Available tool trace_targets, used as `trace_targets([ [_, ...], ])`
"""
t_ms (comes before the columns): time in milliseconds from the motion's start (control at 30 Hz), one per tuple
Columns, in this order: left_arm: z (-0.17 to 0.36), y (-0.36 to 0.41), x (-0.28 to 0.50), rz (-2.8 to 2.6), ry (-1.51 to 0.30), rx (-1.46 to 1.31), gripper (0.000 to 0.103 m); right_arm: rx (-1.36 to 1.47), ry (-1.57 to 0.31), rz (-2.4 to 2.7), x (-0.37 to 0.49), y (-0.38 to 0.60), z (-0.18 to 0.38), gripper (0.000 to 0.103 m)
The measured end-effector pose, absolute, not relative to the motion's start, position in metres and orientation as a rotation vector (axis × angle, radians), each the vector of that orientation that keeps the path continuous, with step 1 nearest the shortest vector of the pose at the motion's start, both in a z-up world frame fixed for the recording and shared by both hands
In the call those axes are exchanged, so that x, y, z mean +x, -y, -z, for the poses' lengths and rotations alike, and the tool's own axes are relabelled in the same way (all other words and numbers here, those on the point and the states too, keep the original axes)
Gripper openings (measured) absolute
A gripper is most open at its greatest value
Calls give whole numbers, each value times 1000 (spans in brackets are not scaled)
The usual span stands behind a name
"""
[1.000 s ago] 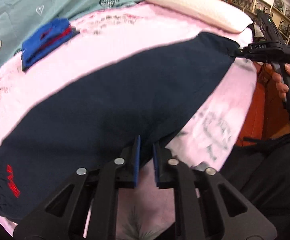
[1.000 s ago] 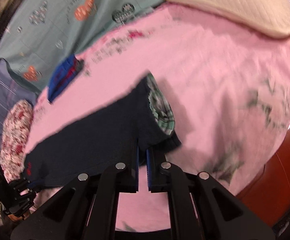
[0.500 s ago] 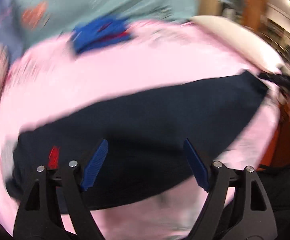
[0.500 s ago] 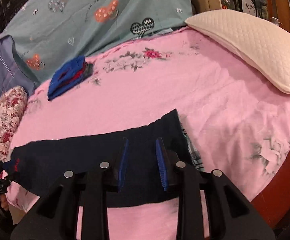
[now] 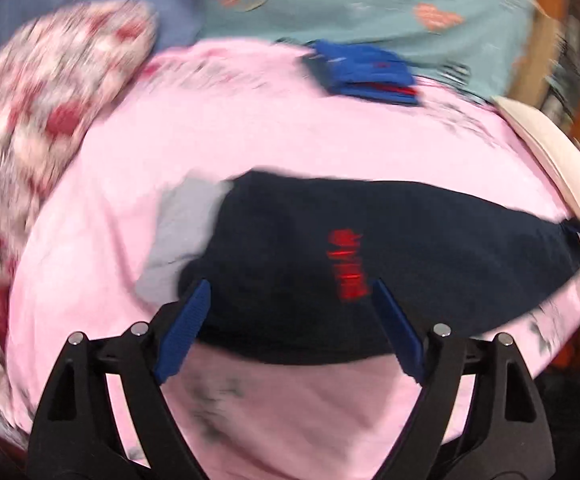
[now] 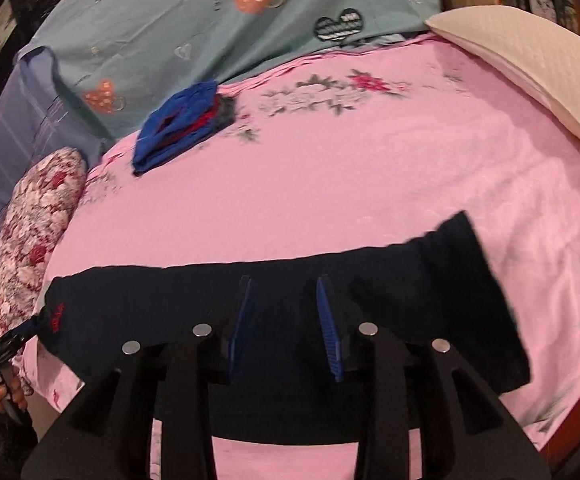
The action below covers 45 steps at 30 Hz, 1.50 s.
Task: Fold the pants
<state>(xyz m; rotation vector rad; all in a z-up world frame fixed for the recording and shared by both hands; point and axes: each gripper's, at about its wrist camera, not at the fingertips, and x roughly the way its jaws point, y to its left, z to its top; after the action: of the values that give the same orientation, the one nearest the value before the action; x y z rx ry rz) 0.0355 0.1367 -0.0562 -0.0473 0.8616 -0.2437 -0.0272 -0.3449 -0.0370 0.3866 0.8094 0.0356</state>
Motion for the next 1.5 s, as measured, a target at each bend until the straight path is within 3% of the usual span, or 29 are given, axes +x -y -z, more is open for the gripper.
trace_targets([
  [33, 64, -142, 40, 224, -888, -50, 73, 376, -830, -56, -20, 333, 43, 35],
  [67, 71, -143, 42, 206, -903, -33, 71, 371, -858, -63, -14, 325, 50, 35],
  [300, 66, -143, 25, 204, -881, -19, 70, 389, -900, -66, -12, 325, 73, 35],
  [367, 52, -139, 13, 240, -840, -30, 71, 379, -870, -80, -19, 324, 64, 35],
  [433, 39, -128, 5, 263, -775, -4, 82, 342, -870, -78, -21, 321, 62, 35],
  [500, 49, -120, 16, 219, -804, 35, 87, 343, -905, -43, -19, 327, 77, 36],
  [567, 82, -128, 40, 182, -927, 0, 84, 383, -875, -67, -23, 334, 79, 35],
  [733, 52, -107, 25, 200, -842, 53, 84, 399, -736, 61, -66, 380, 37, 38],
  [833, 21, -74, 14, 302, -747, 84, 87, 441, -684, 251, -100, 432, 25, 50],
  [1067, 5, 73, 16, 695, -752, 133, 87, 558, -731, 297, -127, 475, 66, 50],
  [1267, 51, 168, 30, 750, -864, 225, 87, 574, -767, 214, -107, 461, 85, 50],
  [1400, 76, 169, 40, 697, -936, 200, 88, 531, -811, 167, -101, 449, 85, 21],
  [1500, 75, 165, 41, 701, -933, 195, 88, 612, -743, 141, -105, 455, 75, 19],
])
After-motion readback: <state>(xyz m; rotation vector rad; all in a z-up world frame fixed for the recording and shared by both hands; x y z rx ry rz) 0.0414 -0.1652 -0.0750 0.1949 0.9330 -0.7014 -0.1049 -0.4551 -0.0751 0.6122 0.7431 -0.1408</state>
